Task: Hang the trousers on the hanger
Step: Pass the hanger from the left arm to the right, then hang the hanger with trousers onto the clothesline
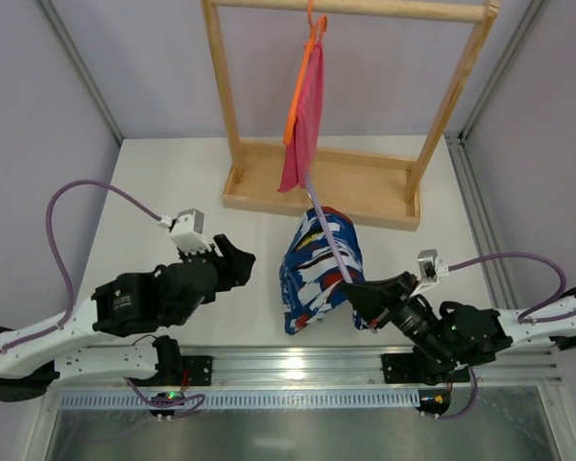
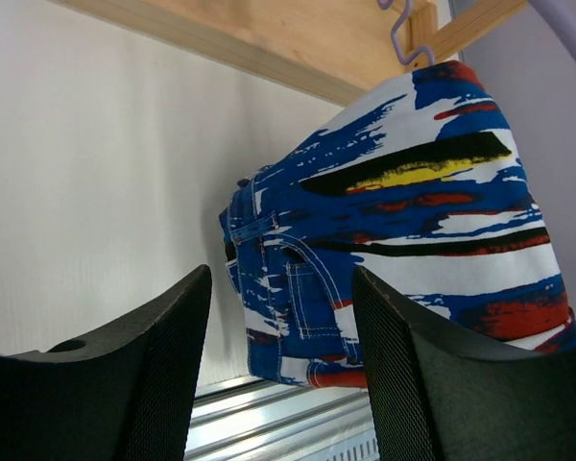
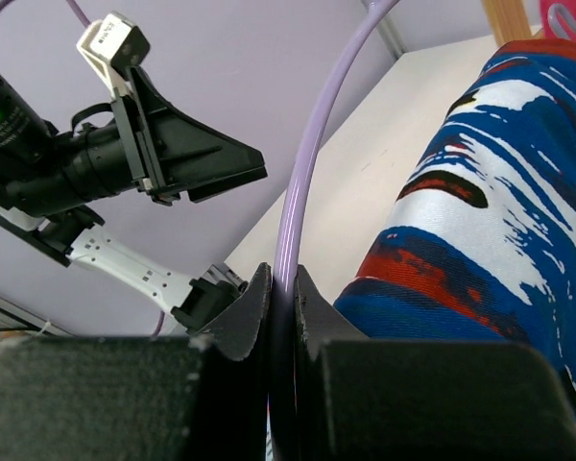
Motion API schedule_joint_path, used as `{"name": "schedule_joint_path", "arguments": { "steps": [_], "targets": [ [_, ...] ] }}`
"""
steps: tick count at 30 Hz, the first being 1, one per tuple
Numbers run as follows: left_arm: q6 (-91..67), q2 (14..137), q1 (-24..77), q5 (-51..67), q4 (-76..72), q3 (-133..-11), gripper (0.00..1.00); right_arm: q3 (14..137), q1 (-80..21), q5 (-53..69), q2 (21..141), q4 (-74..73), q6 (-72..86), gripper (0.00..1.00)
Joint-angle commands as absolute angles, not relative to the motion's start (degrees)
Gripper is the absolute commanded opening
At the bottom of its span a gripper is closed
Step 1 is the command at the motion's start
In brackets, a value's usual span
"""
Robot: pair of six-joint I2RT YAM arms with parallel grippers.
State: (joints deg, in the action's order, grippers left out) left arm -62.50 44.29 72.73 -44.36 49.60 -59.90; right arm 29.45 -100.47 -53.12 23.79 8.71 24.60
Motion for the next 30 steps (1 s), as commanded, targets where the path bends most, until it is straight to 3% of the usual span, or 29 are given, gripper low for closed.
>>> {"name": "schedule_joint_path", "arguments": {
  "steps": [1, 9, 18, 23, 30],
  "targets": [
    [-56.26, 47.28, 72.6, -45.0, 42.72, -63.89, 0.61, 35.23, -100.72, -56.85, 19.79, 3.91, 25.22, 0.04],
    [-47.73, 56.68, 65.93, -43.07, 39.03, -71.8, 0.63, 39.29, -100.81, -58.01, 9.85, -12.57, 28.84, 0.04],
    [-46.14, 58.1, 47.85, -34.2, 37.36, -71.72, 0.63, 49.65, -100.81, -59.93, 15.2, -3.97, 11.82, 0.04],
    [-46.14, 58.18, 39.3, -26.64, 35.78, -68.82, 0.64, 52.47, -100.81, -63.19, 16.7, 12.45, -0.42, 0.04],
    [-45.88, 65.12, 27.26, -12.4, 32.0, -65.48, 0.64, 61.77, -100.81, -62.4, 29.86, 25.83, -18.09, 0.04]
  ]
}}
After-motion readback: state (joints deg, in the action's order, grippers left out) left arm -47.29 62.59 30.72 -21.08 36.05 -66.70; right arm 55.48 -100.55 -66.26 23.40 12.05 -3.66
